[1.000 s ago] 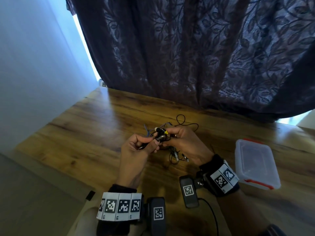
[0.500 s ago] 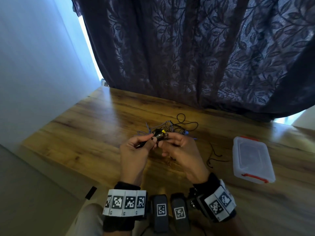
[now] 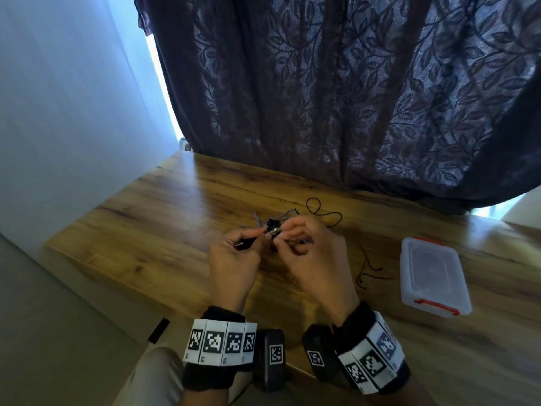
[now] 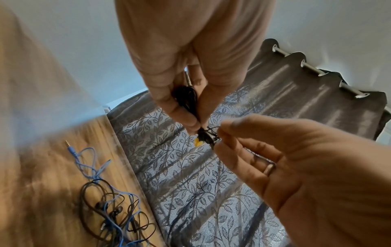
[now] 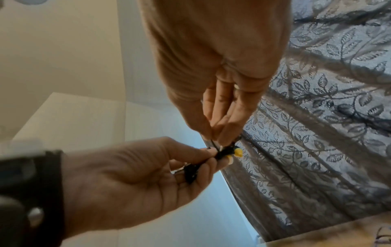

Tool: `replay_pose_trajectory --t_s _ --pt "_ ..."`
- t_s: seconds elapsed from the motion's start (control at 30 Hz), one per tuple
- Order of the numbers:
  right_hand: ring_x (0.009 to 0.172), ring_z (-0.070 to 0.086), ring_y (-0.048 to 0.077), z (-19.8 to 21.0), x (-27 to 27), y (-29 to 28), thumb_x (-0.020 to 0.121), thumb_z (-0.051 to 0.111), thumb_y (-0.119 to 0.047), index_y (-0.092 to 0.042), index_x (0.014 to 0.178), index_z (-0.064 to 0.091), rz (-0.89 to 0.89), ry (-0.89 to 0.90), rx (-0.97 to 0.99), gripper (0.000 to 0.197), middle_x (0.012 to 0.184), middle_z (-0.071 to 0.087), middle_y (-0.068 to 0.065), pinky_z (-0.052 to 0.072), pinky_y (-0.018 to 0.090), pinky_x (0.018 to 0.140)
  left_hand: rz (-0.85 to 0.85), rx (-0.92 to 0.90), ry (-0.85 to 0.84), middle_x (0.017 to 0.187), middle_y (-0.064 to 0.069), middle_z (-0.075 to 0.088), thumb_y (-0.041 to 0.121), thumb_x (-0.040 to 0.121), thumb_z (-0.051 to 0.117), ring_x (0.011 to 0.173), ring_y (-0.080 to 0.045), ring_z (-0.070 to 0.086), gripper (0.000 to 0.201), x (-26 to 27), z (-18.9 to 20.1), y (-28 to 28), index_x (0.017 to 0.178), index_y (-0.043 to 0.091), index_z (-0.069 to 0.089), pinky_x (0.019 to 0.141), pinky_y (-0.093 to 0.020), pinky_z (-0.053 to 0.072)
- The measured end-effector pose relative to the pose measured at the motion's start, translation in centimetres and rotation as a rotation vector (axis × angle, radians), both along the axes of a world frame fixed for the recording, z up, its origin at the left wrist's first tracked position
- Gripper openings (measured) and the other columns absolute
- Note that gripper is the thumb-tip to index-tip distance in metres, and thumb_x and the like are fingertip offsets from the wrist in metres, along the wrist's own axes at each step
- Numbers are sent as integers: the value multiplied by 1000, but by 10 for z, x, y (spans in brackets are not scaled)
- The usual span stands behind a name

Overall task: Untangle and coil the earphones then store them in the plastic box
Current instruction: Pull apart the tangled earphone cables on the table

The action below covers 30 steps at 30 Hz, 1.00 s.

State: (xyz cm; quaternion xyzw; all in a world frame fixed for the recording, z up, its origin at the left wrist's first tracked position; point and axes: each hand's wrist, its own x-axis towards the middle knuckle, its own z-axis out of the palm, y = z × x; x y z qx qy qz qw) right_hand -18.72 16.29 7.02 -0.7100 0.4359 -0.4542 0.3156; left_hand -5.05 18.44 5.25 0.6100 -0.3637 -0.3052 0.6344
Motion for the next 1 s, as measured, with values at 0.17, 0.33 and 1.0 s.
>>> replay_pose_trajectory --t_s 0.17,0.33,1.0 --pt "84 68 2 -2 1 -2 85 79 -23 -26 107 56 -20 -13 -178 32 90 69 -13 57 17 69 -66 -20 50 89 -4 78 6 82 77 87 -20 74 14 -3 7 3 90 16 78 79 -37 61" --pt "77 64 4 -8 3 -2 86 79 -15 -15 94 72 -78 -15 -412 10 87 68 -6 54 19 64 -102 -44 92 90 -6 79 3 83 75 88 -22 75 14 -5 11 5 91 15 78 75 -30 60" --pt "81 56 20 -17 0 1 88 67 -15 -8 83 72 -108 273 -559 9 84 59 2 54 34 66 -74 -51 94 89 -5 79 5 81 78 89 -24 75 15 -5 13 4 95 12 79 83 -40 61"
